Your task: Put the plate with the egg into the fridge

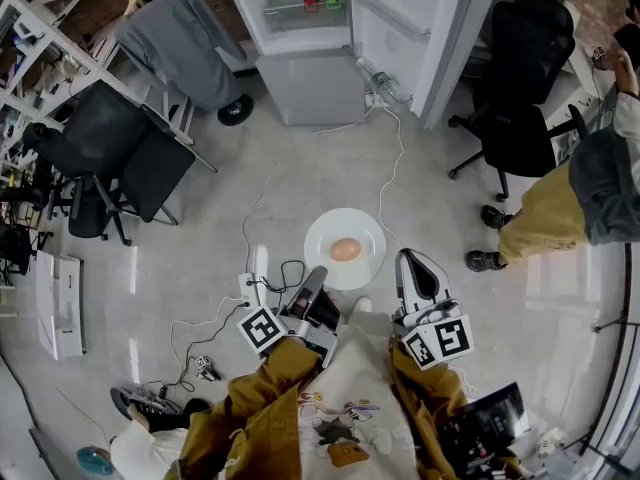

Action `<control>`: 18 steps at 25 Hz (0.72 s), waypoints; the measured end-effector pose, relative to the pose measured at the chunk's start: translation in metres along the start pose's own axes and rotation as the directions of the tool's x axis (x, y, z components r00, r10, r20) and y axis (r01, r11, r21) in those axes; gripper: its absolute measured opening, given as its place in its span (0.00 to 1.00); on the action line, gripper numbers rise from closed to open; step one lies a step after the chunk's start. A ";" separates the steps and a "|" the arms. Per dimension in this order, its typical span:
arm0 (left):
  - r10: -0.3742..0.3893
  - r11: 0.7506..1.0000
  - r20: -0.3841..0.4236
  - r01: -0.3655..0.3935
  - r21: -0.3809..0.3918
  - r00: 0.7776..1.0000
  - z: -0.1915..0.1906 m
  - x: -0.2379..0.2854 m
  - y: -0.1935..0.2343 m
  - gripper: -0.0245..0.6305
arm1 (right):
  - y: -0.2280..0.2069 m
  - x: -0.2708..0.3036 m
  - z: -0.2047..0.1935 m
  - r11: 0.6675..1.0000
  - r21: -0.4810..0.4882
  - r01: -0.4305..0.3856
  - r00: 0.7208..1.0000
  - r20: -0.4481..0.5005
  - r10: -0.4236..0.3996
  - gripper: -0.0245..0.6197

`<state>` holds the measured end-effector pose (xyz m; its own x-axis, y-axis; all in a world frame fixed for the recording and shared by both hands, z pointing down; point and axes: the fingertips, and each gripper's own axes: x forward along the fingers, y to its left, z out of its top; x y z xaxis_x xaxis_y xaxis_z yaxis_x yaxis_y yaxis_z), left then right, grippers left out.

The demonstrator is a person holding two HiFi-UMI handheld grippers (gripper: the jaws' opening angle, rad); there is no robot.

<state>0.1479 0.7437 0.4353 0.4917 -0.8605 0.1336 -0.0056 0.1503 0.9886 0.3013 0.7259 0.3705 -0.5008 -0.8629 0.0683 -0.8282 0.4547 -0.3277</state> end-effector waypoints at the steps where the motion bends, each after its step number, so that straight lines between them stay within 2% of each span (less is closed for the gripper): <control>1: 0.003 1.000 0.005 -0.003 -0.008 1.000 -0.004 0.002 0.001 0.07 | -0.004 -0.001 0.000 1.000 0.003 -0.005 1.000 -0.002 0.005 0.05; 4: 0.013 0.999 0.021 -0.012 -0.031 1.000 -0.011 0.003 0.007 0.07 | -0.017 -0.005 -0.004 1.000 0.019 -0.012 1.000 -0.013 0.012 0.05; 10: 0.001 1.000 0.075 -0.002 0.007 0.997 0.000 0.005 0.005 0.07 | -0.033 0.002 -0.012 0.997 0.075 -0.010 1.000 -0.013 0.011 0.05; 14: -0.022 1.000 0.102 0.023 -0.008 0.994 0.005 0.011 0.004 0.07 | -0.034 0.012 -0.004 0.999 0.044 -0.026 1.000 -0.015 0.027 0.05; 18: -0.008 0.999 0.122 0.015 -0.051 0.992 0.019 0.010 0.012 0.07 | -0.024 0.028 -0.008 0.999 0.028 -0.044 0.998 -0.037 0.045 0.05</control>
<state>0.1358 0.7276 0.4501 0.3817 -0.9147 0.1327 0.0461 0.1622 0.9857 0.3048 0.6930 0.3880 -0.5468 -0.8326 0.0880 -0.7977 0.4861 -0.3570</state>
